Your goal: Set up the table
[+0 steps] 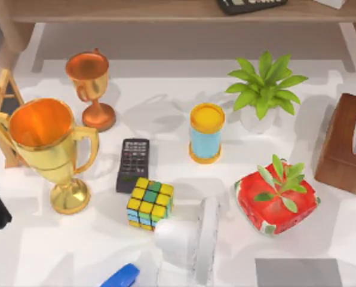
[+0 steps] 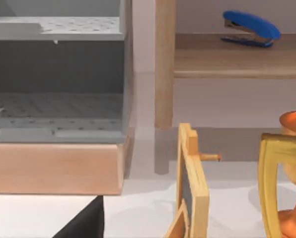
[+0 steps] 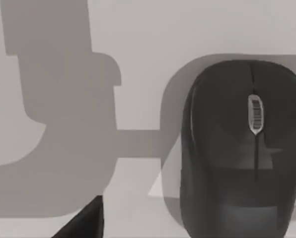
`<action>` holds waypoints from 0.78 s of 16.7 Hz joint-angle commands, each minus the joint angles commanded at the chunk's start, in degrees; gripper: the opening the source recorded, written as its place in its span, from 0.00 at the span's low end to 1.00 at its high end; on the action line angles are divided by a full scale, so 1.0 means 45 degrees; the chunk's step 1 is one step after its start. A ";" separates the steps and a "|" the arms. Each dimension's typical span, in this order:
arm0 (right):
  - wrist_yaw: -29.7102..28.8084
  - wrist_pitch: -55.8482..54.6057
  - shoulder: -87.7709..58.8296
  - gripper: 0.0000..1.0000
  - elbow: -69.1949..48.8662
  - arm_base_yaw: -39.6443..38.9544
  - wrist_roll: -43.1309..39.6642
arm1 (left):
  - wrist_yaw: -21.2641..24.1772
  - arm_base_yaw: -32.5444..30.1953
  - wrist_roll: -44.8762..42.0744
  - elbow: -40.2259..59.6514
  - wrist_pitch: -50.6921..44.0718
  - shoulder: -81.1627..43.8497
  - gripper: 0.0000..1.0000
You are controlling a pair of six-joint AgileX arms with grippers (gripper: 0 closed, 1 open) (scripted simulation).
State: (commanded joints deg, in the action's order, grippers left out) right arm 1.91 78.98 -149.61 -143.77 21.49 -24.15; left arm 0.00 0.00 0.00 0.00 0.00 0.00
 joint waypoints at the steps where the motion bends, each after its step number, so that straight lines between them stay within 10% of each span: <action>1: 0.0002 0.0006 -0.0013 1.00 -0.0017 -0.0001 -0.0001 | 0.0000 0.0000 0.0000 0.0000 0.0000 0.0000 1.00; 13: -0.0002 -0.1049 0.0097 1.00 0.1171 -0.0008 0.0003 | 0.0000 0.0000 0.0000 0.0000 0.0000 0.0000 1.00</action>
State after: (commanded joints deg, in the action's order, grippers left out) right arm 1.90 74.26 -149.17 -138.50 21.45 -24.14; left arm 0.00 0.00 0.00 0.00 0.00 0.00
